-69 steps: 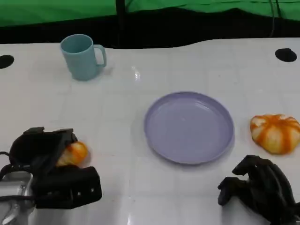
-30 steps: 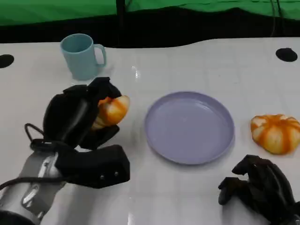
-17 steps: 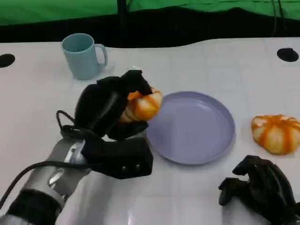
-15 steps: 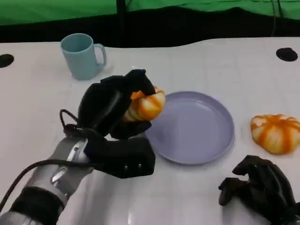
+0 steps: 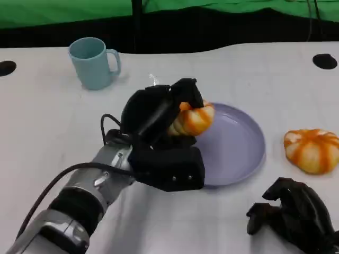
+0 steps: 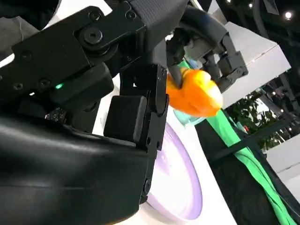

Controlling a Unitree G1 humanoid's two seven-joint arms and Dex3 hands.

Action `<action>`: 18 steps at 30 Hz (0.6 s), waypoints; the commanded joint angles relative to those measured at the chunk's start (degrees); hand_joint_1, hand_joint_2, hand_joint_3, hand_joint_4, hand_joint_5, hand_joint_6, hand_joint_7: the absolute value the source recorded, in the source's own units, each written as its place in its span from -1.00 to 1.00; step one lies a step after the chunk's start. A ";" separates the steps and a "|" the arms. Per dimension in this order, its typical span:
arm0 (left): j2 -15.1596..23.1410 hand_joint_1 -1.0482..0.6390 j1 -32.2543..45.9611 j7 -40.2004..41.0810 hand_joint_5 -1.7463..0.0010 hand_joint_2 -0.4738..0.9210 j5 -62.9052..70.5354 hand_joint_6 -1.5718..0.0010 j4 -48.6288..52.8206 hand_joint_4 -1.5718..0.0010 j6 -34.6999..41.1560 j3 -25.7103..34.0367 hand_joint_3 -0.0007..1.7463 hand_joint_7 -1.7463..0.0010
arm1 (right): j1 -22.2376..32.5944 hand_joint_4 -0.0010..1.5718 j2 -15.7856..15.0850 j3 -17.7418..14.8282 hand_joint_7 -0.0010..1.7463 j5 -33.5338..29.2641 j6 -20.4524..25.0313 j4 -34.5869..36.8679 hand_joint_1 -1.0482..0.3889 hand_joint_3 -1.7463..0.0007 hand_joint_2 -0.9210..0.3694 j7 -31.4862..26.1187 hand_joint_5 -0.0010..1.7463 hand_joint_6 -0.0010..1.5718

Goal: Grasp the bread from the table and place it into the plate.

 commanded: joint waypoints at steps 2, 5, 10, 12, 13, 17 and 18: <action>-2.69 -0.10 -4.82 2.60 -1.00 0.36 1.47 0.20 5.87 -0.13 0.17 -2.08 0.28 -1.00 | 1.56 1.00 -0.47 0.26 -0.63 0.18 0.48 -1.74 -1.00 1.00 -0.70 -0.37 -0.17 1.00; -3.65 -0.09 -6.55 3.44 -1.00 0.38 2.29 0.20 8.36 -0.15 0.56 -3.18 0.28 -1.00 | 1.91 1.00 -0.28 0.27 -0.62 0.24 0.44 -2.15 -1.00 1.00 -0.70 -0.53 -0.17 1.00; -4.85 -0.09 -9.58 0.88 -1.00 0.53 2.71 0.21 11.91 -0.09 0.67 -4.69 0.16 -0.82 | 1.47 0.99 -0.26 0.16 -0.63 0.32 0.08 -1.61 -0.99 0.99 -0.71 -0.28 -0.18 1.00; -5.28 -0.09 -10.66 -2.49 -1.00 0.68 1.66 0.14 13.08 0.03 0.05 -4.59 0.01 -0.46 | 1.16 1.00 -0.32 0.26 -0.63 -0.15 -0.87 -1.06 -1.00 0.99 -0.73 -0.08 -0.18 1.00; -5.44 -0.11 -11.04 -3.96 -0.96 0.76 1.22 0.13 13.40 0.10 -0.12 -4.50 -0.14 -0.29 | 1.04 1.00 -0.42 0.37 -0.64 -0.46 -1.50 -0.75 -1.00 0.98 -0.75 0.14 -0.18 1.00; -5.71 -0.18 -12.35 -8.01 -0.97 0.99 1.47 0.24 13.99 0.35 0.64 -5.27 -0.52 0.27 | 1.03 1.00 -0.45 0.41 -0.63 -0.20 -0.85 -0.88 -1.00 0.99 -0.74 -0.32 -0.17 1.00; -5.75 -0.20 -12.69 -8.91 -0.97 0.99 1.75 0.25 14.19 0.39 1.00 -5.64 -0.53 0.39 | 1.09 1.00 -0.41 0.43 -0.63 -0.14 -0.56 -1.08 -1.00 0.99 -0.73 -0.59 -0.17 1.00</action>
